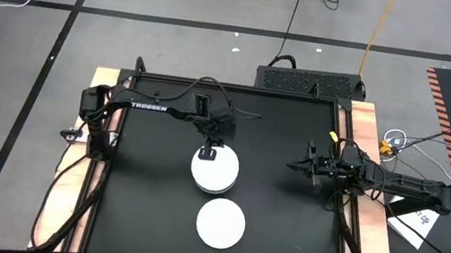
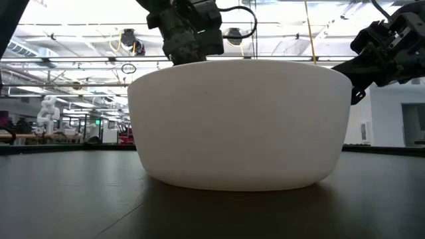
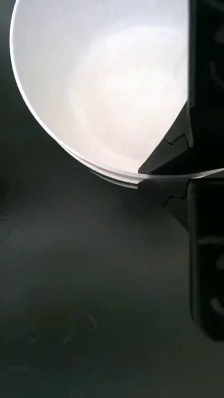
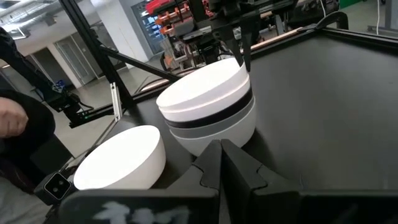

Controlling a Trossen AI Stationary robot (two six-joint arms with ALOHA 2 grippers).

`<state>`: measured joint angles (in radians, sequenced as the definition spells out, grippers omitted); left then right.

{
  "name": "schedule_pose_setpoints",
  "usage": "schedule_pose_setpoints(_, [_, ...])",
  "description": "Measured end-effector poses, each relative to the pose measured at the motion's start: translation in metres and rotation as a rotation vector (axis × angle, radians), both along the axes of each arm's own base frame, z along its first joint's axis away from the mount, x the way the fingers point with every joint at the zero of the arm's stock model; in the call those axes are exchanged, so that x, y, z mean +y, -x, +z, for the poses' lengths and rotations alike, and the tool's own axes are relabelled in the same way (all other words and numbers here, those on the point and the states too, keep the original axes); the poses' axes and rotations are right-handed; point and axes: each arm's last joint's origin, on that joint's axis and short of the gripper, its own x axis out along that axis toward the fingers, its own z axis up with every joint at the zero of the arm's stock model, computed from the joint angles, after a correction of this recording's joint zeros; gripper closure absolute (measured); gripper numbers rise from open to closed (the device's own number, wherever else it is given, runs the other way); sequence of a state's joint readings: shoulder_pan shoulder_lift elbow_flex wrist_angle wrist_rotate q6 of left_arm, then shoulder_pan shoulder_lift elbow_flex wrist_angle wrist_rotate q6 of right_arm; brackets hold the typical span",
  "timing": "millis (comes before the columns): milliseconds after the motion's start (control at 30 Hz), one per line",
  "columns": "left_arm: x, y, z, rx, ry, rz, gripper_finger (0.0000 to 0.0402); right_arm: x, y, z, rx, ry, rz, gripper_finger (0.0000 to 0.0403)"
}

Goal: Nest bowls inside each other
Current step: Stack the top white bowl on top of the stacked white bowl

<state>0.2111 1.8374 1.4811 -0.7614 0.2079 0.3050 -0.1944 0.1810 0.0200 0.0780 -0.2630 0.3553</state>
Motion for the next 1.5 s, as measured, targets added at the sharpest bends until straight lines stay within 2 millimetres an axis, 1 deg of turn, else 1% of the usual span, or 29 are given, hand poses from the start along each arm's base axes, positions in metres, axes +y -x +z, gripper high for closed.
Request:
schedule_pose_setpoints(333, [-0.001, -0.001, -0.001, -0.003, -0.012, -0.011, 0.0401, 0.0, 0.0, 0.0, 0.0, 0.0, 0.0, 0.0403])
schedule_pose_setpoints(467, [0.001, -0.001, -0.001, 0.009, -0.066, 0.013, 0.0401, 0.0, 0.0, 0.0, 0.0, 0.0, 0.0, 0.0403])
schedule_pose_setpoints(767, [0.013, 0.002, -0.001, 0.017, -0.113, 0.048, 0.0401, 0.0, 0.0, 0.0, 0.0, 0.0, 0.0, 0.0403])
schedule_pose_setpoints(967, [0.029, 0.006, -0.001, 0.026, -0.127, 0.101, 0.0401, 0.0, 0.0, 0.0, 0.0, 0.0, 0.0, 0.0403])
schedule_pose_setpoints(1100, [0.034, 0.008, -0.001, 0.027, -0.125, 0.117, 0.0401, 0.0, 0.0, 0.0, 0.0, 0.0, 0.0, 0.0403])
schedule_pose_setpoints(1367, [0.033, 0.007, -0.002, 0.017, -0.088, 0.09, 0.0401, 0.0, 0.0, 0.0, 0.002, -0.011, -0.002, 0.0403])
schedule_pose_setpoints(1500, [0.032, 0.007, -0.002, 0.013, -0.088, 0.076, 0.0387, 0.0, 0.0, 0.0, 0.002, -0.011, -0.002, 0.0403])
